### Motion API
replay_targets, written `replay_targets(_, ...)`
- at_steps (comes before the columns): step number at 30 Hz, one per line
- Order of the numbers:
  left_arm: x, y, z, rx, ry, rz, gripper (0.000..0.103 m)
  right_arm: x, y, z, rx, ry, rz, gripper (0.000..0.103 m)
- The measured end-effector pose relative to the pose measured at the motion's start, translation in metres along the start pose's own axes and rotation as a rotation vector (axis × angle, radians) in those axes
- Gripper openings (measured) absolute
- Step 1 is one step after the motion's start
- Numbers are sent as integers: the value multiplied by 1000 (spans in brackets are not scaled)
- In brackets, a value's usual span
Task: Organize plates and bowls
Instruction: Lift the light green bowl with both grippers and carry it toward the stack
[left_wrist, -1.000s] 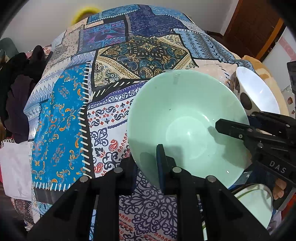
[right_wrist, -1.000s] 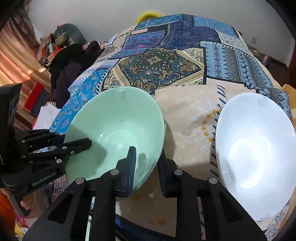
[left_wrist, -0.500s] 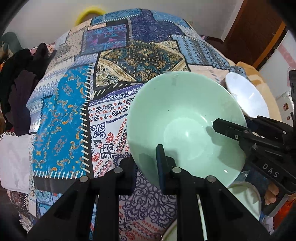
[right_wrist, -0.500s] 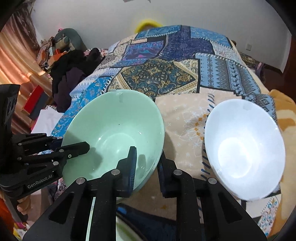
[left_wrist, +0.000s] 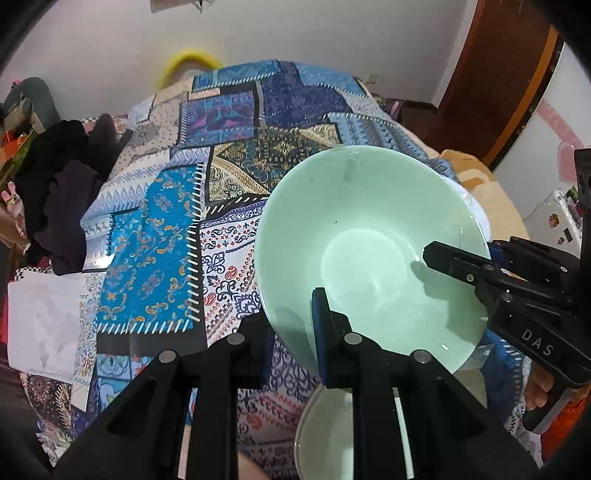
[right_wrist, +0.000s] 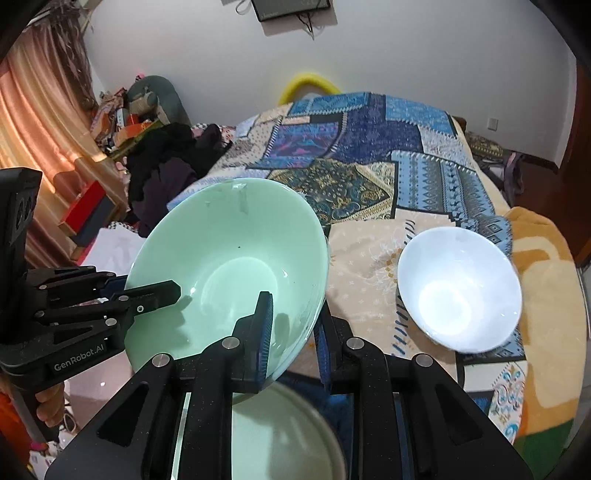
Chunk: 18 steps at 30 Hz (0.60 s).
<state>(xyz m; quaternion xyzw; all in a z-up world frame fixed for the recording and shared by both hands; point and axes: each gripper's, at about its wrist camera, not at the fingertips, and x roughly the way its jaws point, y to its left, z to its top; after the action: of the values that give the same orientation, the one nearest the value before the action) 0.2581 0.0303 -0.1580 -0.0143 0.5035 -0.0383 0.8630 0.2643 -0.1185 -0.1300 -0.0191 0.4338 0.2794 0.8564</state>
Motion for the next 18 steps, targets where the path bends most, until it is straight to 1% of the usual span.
replay_targets(5, -28, -4, -12, 2, -39, 6, 18, -19, 14, -6, -18, -26, 7, 20)
replay_targets(10, -56, -8, -29, 17, -85, 34, 18, -31, 26, -13, -29, -43, 19, 20)
replay_targets(18, -91, -1, -56, -15, -118, 34, 18, -45, 49, -27, -54, -61, 43, 20)
